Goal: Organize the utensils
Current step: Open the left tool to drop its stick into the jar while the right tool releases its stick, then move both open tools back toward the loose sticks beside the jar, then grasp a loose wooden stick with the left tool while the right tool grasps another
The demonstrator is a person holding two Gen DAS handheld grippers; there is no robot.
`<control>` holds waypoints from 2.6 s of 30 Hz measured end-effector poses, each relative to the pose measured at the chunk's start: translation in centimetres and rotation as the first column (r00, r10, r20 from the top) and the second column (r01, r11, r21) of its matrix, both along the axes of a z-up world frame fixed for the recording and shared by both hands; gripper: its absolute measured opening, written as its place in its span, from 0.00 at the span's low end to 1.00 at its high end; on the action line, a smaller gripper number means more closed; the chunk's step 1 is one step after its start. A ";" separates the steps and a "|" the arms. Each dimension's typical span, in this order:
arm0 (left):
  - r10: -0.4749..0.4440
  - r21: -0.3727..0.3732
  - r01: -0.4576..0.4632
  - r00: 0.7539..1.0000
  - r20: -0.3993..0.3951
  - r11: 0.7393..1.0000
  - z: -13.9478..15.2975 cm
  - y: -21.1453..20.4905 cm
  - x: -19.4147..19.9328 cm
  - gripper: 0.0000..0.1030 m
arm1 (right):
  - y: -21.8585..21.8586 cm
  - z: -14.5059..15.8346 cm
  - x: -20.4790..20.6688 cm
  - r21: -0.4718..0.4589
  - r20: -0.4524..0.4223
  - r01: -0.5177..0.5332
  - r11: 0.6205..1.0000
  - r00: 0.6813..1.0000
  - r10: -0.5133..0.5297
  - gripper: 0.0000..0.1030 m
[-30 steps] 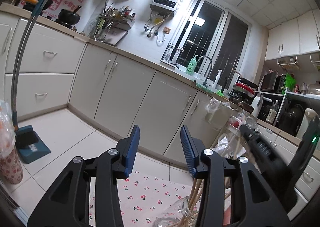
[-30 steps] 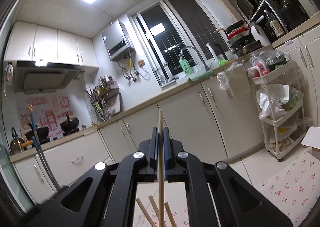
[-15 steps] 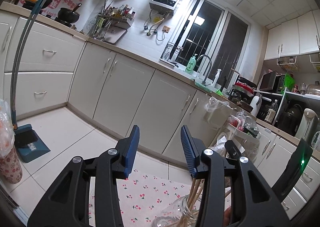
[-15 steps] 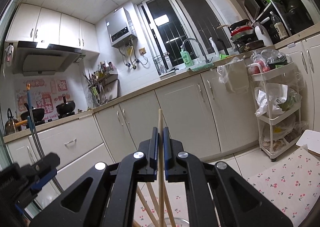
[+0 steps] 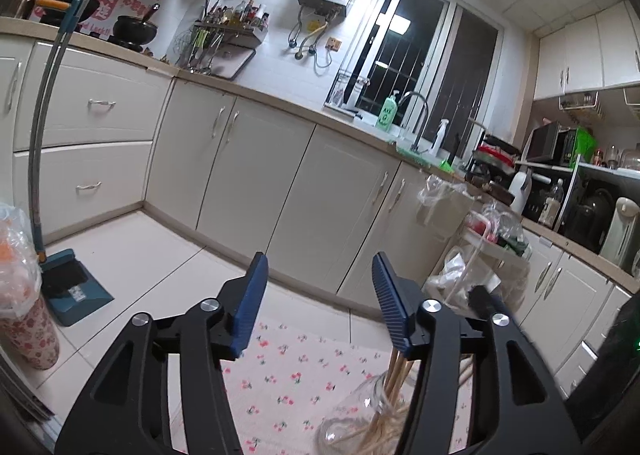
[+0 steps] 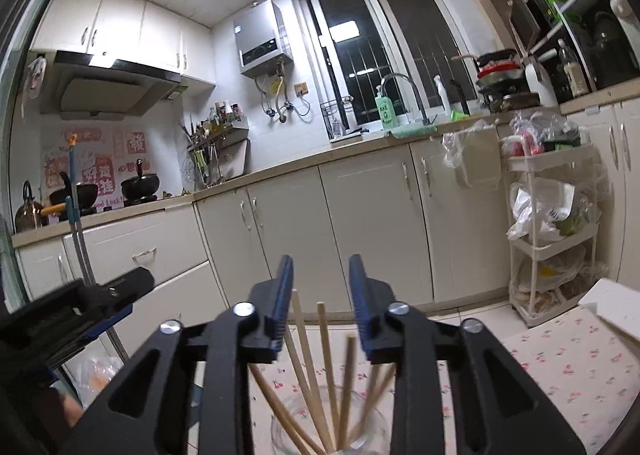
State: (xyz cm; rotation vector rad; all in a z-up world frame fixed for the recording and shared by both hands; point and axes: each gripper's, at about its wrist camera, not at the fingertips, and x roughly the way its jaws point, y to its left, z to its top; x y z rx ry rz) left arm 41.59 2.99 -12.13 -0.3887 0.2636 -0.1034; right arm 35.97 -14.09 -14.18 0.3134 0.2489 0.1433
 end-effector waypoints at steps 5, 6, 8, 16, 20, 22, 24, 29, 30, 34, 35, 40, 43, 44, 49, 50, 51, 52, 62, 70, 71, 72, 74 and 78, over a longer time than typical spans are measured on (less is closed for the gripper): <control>-0.002 0.027 0.004 0.997 -0.071 1.000 -1.1 0.1 -1.7 0.58 | -3.1 0.1 -4.3 -0.029 -0.075 0.027 0.999 0.997 -0.029 0.36; -0.010 0.037 0.014 0.995 -0.099 0.999 -1.6 0.0 -2.2 0.59 | -3.7 -0.4 -4.9 -0.038 -0.115 0.035 0.999 0.993 -0.039 0.36; -0.031 0.051 0.039 0.988 -0.150 0.998 -2.7 -0.3 -2.9 0.61 | -4.8 -2.0 -5.7 -0.046 -0.224 0.038 0.998 0.973 -0.047 0.36; -0.127 0.118 0.182 0.921 -0.369 0.976 -7.4 -3.8 -5.0 0.61 | -4.7 -9.1 -5.2 -0.031 -0.567 -0.069 0.997 0.823 0.040 0.35; -0.141 0.114 0.205 0.899 -0.414 0.972 -8.5 -4.4 -5.9 0.62 | -3.4 -10.8 -4.3 -0.010 -0.624 -0.114 0.993 0.777 0.083 0.34; -0.144 0.110 0.210 0.892 -0.428 0.972 -8.7 -4.4 -6.1 0.63 | -2.7 -11.4 -4.2 -0.045 -0.651 -0.126 0.991 0.756 0.066 0.34; -0.146 0.111 0.214 0.889 -0.434 0.971 -8.7 -4.4 -6.3 0.63 | -2.2 -12.0 -4.4 -0.058 -0.673 -0.141 0.988 0.736 0.065 0.33; -0.150 0.121 0.227 0.880 -0.451 0.966 -8.5 -5.1 -6.4 0.64 | -1.5 -12.6 -4.3 -0.102 -0.702 -0.179 0.978 0.710 0.057 0.32; -0.150 0.124 0.229 0.879 -0.453 0.966 -8.5 -5.3 -6.4 0.64 | -1.3 -12.7 -4.3 -0.107 -0.711 -0.197 0.974 0.700 0.063 0.32; -0.150 0.143 0.239 0.877 -0.457 0.960 -8.1 -6.1 -6.5 0.64 | -0.6 -12.8 -4.9 -0.158 -0.719 -0.236 0.959 0.693 0.052 0.32; -0.150 0.148 0.242 0.876 -0.458 0.959 -8.1 -6.2 -6.6 0.64 | -0.7 -12.7 -5.1 -0.162 -0.720 -0.238 0.958 0.692 0.050 0.32; -0.154 0.164 0.255 0.872 -0.465 0.953 -7.8 -7.0 -6.7 0.67 | -2.7 -12.7 -5.9 -0.191 -0.726 -0.234 0.953 0.687 0.023 0.31; -0.158 0.175 0.268 0.868 -0.470 0.947 -7.7 -7.6 -6.8 0.67 | -4.2 -12.7 -6.8 -0.197 -0.729 -0.237 0.951 0.684 0.020 0.24; -0.161 0.180 0.274 0.866 -0.473 0.945 -7.7 -7.9 -6.8 0.67 | -4.5 -12.7 -7.0 -0.196 -0.731 -0.240 0.951 0.683 0.022 0.22; -0.172 0.204 0.304 0.855 -0.489 0.931 -7.8 -9.6 -6.9 0.68 | -6.3 -12.6 -8.1 -0.184 -0.737 -0.230 0.956 0.676 0.021 0.13; -0.174 0.210 0.311 0.851 -0.495 0.927 -7.9 -10.0 -6.9 0.68 | -6.6 -12.6 -8.1 -0.181 -0.737 -0.226 0.957 0.675 0.021 0.13; -0.176 0.216 0.319 0.848 -0.500 0.923 -8.0 -10.3 -7.0 0.68 | -6.9 -12.6 -8.2 -0.175 -0.738 -0.220 0.960 0.675 0.020 0.12; -0.178 0.220 0.325 0.845 -0.503 0.920 -8.0 -10.7 -7.0 0.68 | -7.2 -12.6 -8.3 -0.170 -0.738 -0.214 0.962 0.674 0.020 0.12; -0.181 0.255 0.369 0.816 -0.549 0.894 -9.3 -11.0 -7.6 0.68 | -9.0 -12.5 -9.3 -0.114 -0.740 -0.179 0.977 0.672 0.036 0.10; -0.182 0.338 0.468 0.764 -0.619 0.816 -12.2 -14.3 -8.1 0.67 | -9.8 -12.4 -10.1 -0.069 -0.741 -0.161 0.984 0.669 0.057 0.10; -0.180 0.339 0.475 0.757 -0.629 0.812 -12.6 -14.4 -8.2 0.57 | -9.9 -12.4 -10.2 -0.063 -0.740 -0.160 0.985 0.670 0.061 0.10; -0.173 0.345 0.485 0.745 -0.645 0.804 -13.1 -14.6 -8.4 0.49 | -10.0 -12.4 -10.4 -0.057 -0.739 -0.158 0.986 0.670 0.065 0.10; -0.190 0.336 0.505 0.734 -0.652 0.795 -13.6 -14.8 -8.8 0.23 | -10.1 -12.4 -10.6 -0.054 -0.738 -0.161 0.986 0.672 0.069 0.10; -0.193 0.370 0.542 0.722 -0.664 0.755 -13.4 -15.5 -10.3 0.05 | -10.3 -12.3 -10.9 -0.012 -0.740 -0.168 0.986 0.664 0.105 0.10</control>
